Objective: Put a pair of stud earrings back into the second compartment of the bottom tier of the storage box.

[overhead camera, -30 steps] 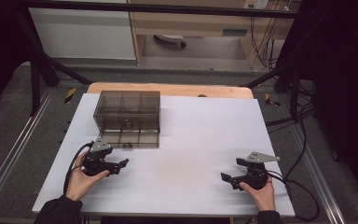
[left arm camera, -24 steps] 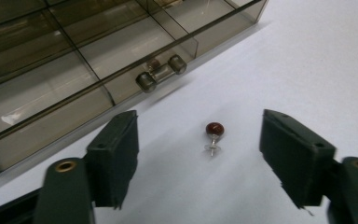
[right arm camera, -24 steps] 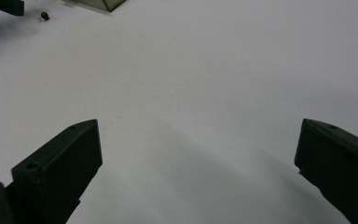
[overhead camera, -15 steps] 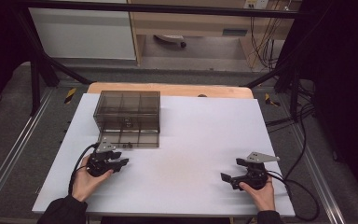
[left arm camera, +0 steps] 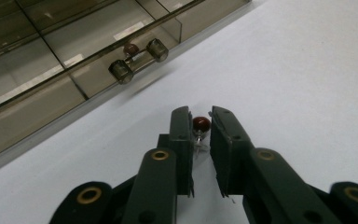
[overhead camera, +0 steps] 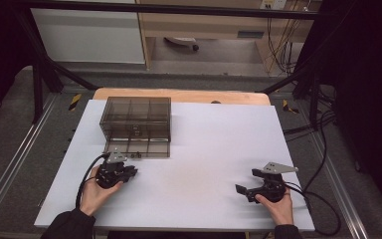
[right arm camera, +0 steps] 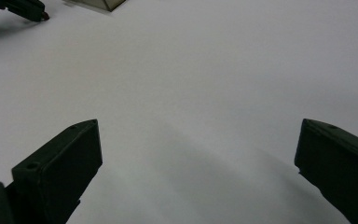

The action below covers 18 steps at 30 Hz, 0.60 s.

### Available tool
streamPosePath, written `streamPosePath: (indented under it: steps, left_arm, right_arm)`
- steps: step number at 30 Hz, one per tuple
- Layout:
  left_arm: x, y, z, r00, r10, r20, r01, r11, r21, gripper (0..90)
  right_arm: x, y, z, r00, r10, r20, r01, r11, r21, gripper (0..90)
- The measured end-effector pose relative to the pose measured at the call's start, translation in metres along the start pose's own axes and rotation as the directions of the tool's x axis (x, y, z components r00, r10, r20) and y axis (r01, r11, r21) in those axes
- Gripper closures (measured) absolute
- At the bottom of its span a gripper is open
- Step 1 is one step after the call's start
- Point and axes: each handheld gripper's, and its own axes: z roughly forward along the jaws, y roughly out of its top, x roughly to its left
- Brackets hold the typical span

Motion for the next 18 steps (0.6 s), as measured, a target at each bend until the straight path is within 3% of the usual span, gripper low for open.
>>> streamPosePath:
  steps: [18]
  left_arm:
    - [0.0010,0.0001,0.0003,0.9999,-0.001,0.011,0.001,1.0000,0.001,82.5]
  right_arm:
    - [0.0000,0.0000,0.0003,1.0000,0.000,0.000,0.000,1.000,0.000,1.3]
